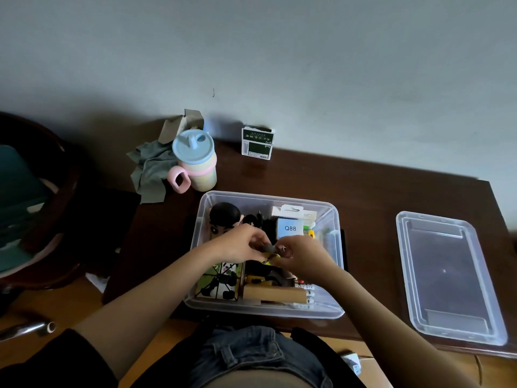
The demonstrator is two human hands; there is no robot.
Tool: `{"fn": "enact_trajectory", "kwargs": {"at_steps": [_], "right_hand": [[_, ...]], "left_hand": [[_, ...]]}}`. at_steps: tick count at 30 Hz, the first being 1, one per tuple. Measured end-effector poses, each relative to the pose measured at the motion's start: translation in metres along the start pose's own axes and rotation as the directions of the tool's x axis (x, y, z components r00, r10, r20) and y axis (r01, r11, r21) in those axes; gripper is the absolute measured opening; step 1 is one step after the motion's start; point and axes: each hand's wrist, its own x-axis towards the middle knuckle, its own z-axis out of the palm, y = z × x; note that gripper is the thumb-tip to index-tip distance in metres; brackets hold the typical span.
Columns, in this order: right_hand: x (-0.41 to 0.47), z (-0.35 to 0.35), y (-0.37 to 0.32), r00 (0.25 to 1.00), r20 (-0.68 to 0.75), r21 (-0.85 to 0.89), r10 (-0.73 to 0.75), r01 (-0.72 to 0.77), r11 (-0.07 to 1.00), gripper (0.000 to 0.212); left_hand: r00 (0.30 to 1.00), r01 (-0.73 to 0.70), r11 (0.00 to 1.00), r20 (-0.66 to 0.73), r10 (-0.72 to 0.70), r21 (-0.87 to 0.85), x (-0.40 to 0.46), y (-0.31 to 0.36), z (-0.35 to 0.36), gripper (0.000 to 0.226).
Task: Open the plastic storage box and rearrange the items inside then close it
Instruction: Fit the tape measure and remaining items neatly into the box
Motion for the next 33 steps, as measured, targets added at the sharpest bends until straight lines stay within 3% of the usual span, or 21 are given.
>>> {"fn": "enact_trajectory", "kwargs": {"at_steps": [4,7,9,13,19,28,30,33], "right_hand": [[-0.007,-0.002,0.01,0.999,0.046,-0.139,0.019,-0.013,0.99,0.02],[-0.015,-0.004,0.021,0.99,0.134,-0.255,0.039,-0.003,0.967,0.032],[-0.017,-0.002,0.024,0.982,0.182,-0.326,0.05,0.013,0.945,0.028],[-0.012,0.007,0.023,0.962,0.264,-0.383,0.064,0.044,0.923,0.031],[-0.006,0.01,0.025,0.928,0.366,-0.23,0.065,0.022,0.973,0.034],[-0.015,-0.007,0.044,0.956,0.279,-0.011,0.091,-0.092,0.996,0.024],[-0.016,-0.007,0.045,0.96,0.263,0.015,0.094,-0.102,0.995,0.024],[-0.016,-0.011,0.045,0.975,0.201,0.067,0.095,-0.11,0.992,0.022]], "left_hand": [[0.995,0.019,0.999,0.098,-0.022,0.033,0.004,0.006,0.01,0.028],[0.987,0.004,0.984,0.157,-0.032,0.179,0.007,0.007,0.014,0.027],[0.984,-0.001,0.968,0.174,-0.044,0.249,0.01,0.008,0.018,0.028],[0.981,0.002,0.97,0.188,-0.049,0.243,0.014,0.012,0.028,0.029],[0.964,-0.006,0.931,0.248,-0.091,0.365,0.018,0.014,0.037,0.028],[0.965,-0.028,0.917,0.249,-0.079,0.398,0.026,0.013,0.043,0.036],[0.976,-0.018,0.91,0.205,-0.074,0.414,0.025,0.013,0.04,0.03],[0.999,0.042,0.887,-0.024,-0.034,0.459,0.019,0.01,0.028,0.024]]}}
